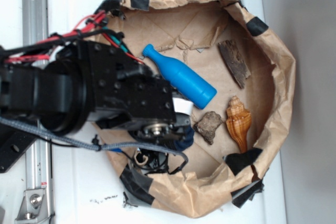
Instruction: Grab the white paper.
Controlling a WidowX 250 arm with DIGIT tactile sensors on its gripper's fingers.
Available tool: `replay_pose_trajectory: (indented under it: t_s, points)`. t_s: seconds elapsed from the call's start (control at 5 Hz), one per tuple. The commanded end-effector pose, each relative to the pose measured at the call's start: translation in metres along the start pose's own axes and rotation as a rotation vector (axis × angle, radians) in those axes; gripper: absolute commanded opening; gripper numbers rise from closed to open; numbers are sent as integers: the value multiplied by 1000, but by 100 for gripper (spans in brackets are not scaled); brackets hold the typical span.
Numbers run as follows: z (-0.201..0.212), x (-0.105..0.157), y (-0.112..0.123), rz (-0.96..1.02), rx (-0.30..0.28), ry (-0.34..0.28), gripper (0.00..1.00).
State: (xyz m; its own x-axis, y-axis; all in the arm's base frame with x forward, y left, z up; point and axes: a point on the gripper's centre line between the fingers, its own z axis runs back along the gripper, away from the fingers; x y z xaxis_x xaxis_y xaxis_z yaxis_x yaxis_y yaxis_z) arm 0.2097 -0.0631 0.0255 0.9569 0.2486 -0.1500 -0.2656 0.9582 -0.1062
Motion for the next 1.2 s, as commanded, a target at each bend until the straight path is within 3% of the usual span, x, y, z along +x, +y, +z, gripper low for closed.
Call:
replay_pose_trajectory:
  t_s: [0.0,0.2,0.4,0.6,0.8,1.0]
  points:
    - [84,38,21,-56,3,-169,0]
    - [132,43,33,-64,43,-247,0]
    - [172,35,46,-75,74,-278,0]
    - [180,28,52,-71,27,-232,0]
    - [145,24,52,-5,-16,-156,100]
    - [95,15,38,-17,-58,-110,100]
